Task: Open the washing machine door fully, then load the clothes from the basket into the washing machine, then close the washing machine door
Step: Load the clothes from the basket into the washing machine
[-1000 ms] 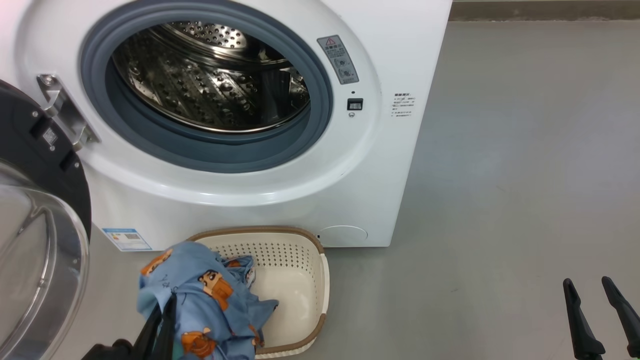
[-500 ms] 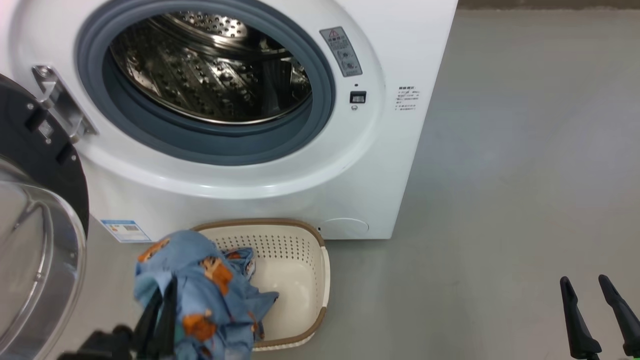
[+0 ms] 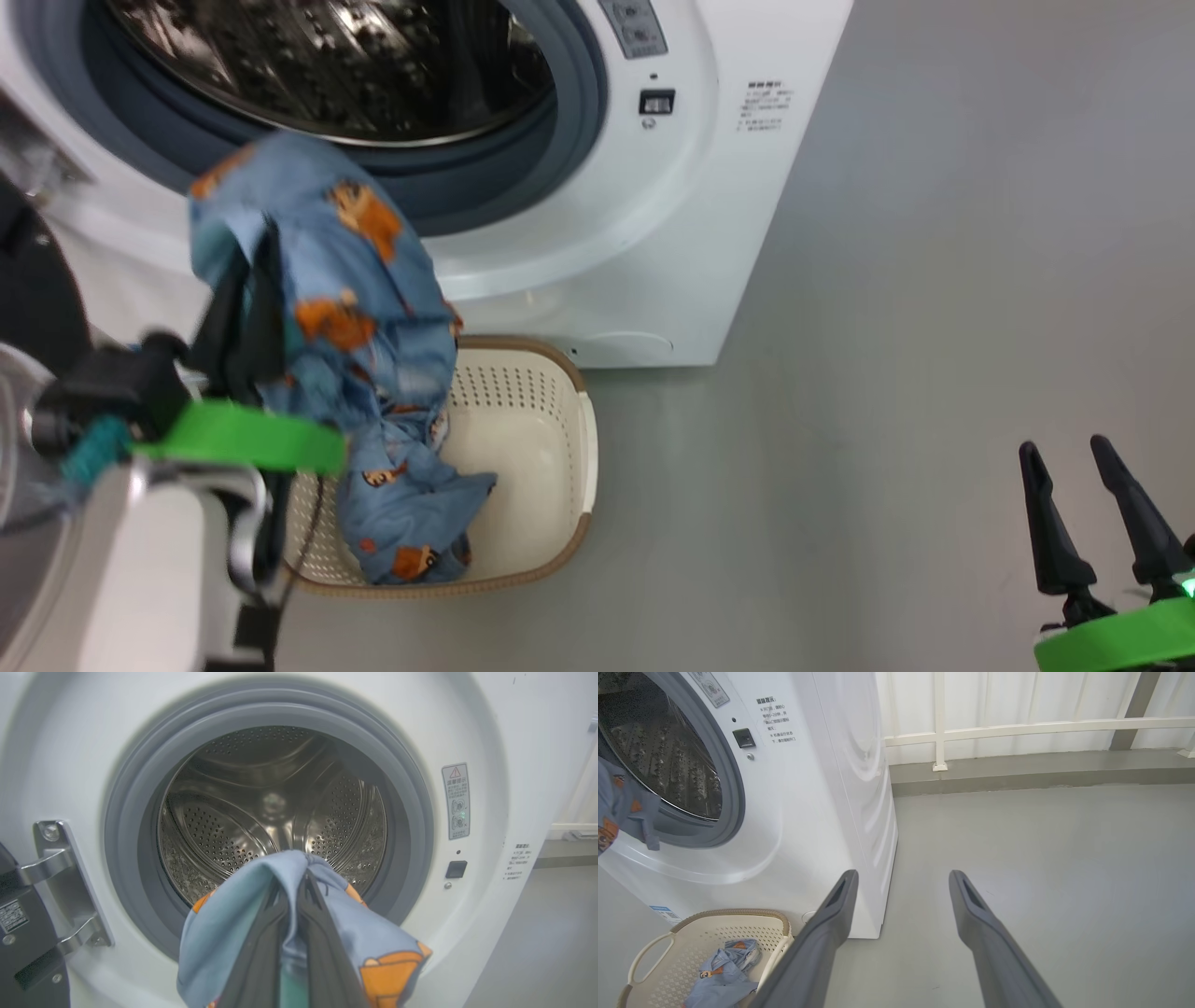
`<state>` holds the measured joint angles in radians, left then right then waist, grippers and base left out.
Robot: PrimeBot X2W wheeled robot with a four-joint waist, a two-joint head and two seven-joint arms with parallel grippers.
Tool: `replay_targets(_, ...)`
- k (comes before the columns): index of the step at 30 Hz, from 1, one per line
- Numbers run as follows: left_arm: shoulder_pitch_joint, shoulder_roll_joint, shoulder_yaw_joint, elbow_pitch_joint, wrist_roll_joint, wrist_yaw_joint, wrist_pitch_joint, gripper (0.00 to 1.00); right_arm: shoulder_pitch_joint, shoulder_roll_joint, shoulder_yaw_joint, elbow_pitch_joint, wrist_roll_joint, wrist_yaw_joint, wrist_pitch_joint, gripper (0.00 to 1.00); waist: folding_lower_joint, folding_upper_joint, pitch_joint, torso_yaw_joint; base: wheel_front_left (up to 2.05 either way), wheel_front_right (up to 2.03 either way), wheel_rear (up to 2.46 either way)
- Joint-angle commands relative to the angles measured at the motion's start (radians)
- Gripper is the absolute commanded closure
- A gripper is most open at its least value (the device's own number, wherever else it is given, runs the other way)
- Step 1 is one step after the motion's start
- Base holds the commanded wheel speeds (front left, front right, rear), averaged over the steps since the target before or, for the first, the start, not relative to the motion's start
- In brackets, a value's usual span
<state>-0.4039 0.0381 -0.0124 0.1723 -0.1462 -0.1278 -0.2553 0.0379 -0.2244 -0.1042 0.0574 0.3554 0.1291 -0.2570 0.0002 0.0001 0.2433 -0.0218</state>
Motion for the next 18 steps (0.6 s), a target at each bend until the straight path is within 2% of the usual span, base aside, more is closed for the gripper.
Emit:
replay_targets(1, -0.077, 0.024, 0.044, 0.000, 0.003, 0.002, -0.006, 1.00, -0.026, -0.022, 0.026, -0.026, 0.011, 0.002, -0.005, 0.00, -0.0002, -0.0001, 0.072, -0.035, 0.00, 0.00, 0.00)
replay_targets(9, -0.326, 0.086, 0.053, 0.192, 0.037, -0.001, -0.006, 1.00, -0.091, -0.002, 0.047, -0.021, 0.022, 0.002, -0.005, 0.00, -0.0002, -0.0001, 0.170, -0.094, 0.00, 0.00, 0.00)
replay_targets(18, -0.528, 0.150, 0.094, 0.398, 0.055, -0.001, -0.006, 1.00, -0.147, 0.017, 0.089, -0.021, 0.035, 0.002, -0.005, 0.00, -0.0002, -0.0001, 0.246, -0.172, 0.00, 0.00, 0.00)
